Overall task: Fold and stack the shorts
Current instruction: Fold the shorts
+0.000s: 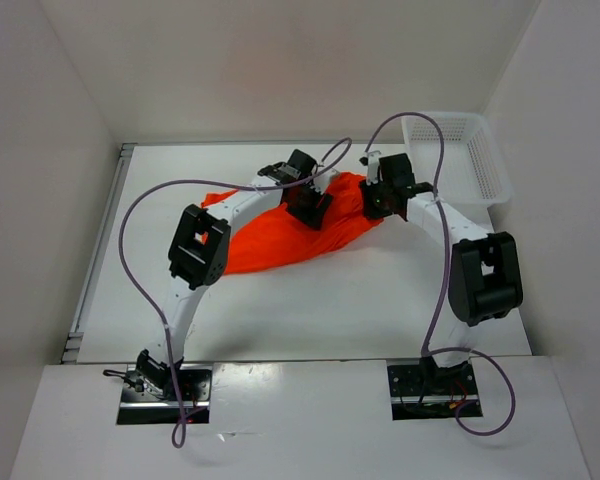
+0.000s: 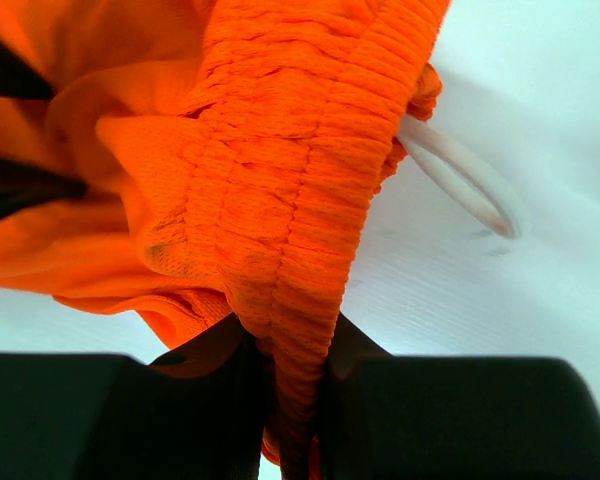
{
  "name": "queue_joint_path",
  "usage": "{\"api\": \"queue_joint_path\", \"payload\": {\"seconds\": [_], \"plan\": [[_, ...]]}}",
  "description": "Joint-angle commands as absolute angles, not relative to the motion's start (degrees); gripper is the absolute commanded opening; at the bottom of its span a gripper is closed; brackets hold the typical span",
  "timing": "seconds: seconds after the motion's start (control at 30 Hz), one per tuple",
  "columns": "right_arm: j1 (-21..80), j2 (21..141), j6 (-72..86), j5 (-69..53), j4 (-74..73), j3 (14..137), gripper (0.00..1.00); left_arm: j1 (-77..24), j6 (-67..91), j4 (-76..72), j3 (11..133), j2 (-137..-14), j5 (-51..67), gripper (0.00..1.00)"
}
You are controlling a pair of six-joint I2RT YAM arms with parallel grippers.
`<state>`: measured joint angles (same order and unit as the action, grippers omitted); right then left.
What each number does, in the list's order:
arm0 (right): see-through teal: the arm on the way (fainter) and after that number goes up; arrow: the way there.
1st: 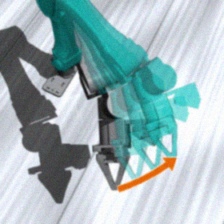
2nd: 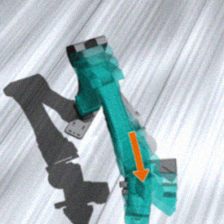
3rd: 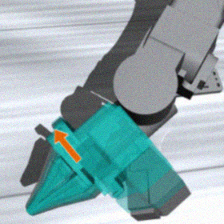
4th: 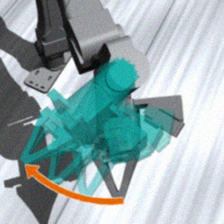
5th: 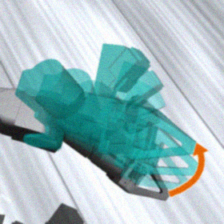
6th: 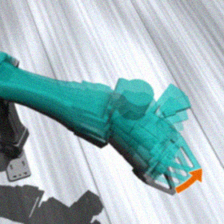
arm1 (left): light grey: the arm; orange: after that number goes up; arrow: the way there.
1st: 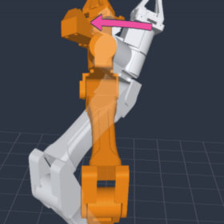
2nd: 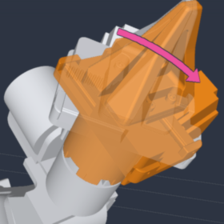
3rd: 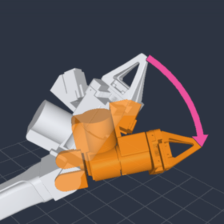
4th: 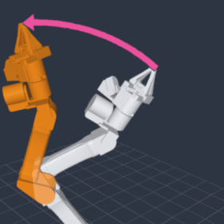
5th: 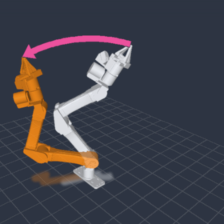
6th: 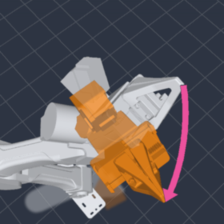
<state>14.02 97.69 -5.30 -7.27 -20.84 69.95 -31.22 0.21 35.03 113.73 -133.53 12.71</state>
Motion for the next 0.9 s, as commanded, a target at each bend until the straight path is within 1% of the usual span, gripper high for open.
{"api": "queue_joint_path", "payload": {"seconds": [0.0,0.1,0.2,0.37,0.43,0.53,0.63,0.7,0.8,0.83,0.87], "plan": [[9.8,92.6,-7.8,-4.0,-21.4,74.9,0.0,-30.8,0.0,35.4,118.3,-128.1,17.2,0.67],[6.8,91.0,-10.9,-4.0,-22.6,76.1,0.0,-27.6,0.0,36.8,118.3,-123.1,17.8,0.69],[6.8,89.1,-14.4,-2.5,-22.6,76.1,0.0,-24.0,0.0,37.4,115.6,-120.2,16.4,0.71],[6.8,87.9,-18.2,2.4,-22.6,76.7,0.0,-21.1,0.0,34.8,104.9,-119.4,13.5,0.71],[6.8,87.9,-19.5,3.8,-22.6,77.3,0.0,-20.6,0.0,33.6,103.2,-121.0,13.5,0.71],[6.8,89.5,-18.5,3.3,-22.6,78.8,0.0,-20.6,0.0,33.6,105.3,-125.5,16.4,0.71],[6.8,91.3,-17.8,2.4,-22.6,82.0,0.01,-20.6,0.0,36.3,111.9,-132.0,21.5,0.71],[6.8,92.1,-17.8,2.4,-22.6,82.5,0.01,-20.6,0.0,37.7,114.4,-134.4,22.9,0.71],[7.7,92.7,-19.1,1.7,-23.8,83.8,0.01,-20.6,0.0,37.7,115.0,-135.8,20.6,0.71],[8.7,92.7,-19.8,1.7,-23.8,83.8,0.0,-20.6,0.0,37.7,114.2,-135.8,18.0,0.71],[9.8,92.7,-21.3,2.8,-23.8,83.2,0.0,-20.6,0.0,37.2,112.6,-134.8,18.0,0.71]]}}
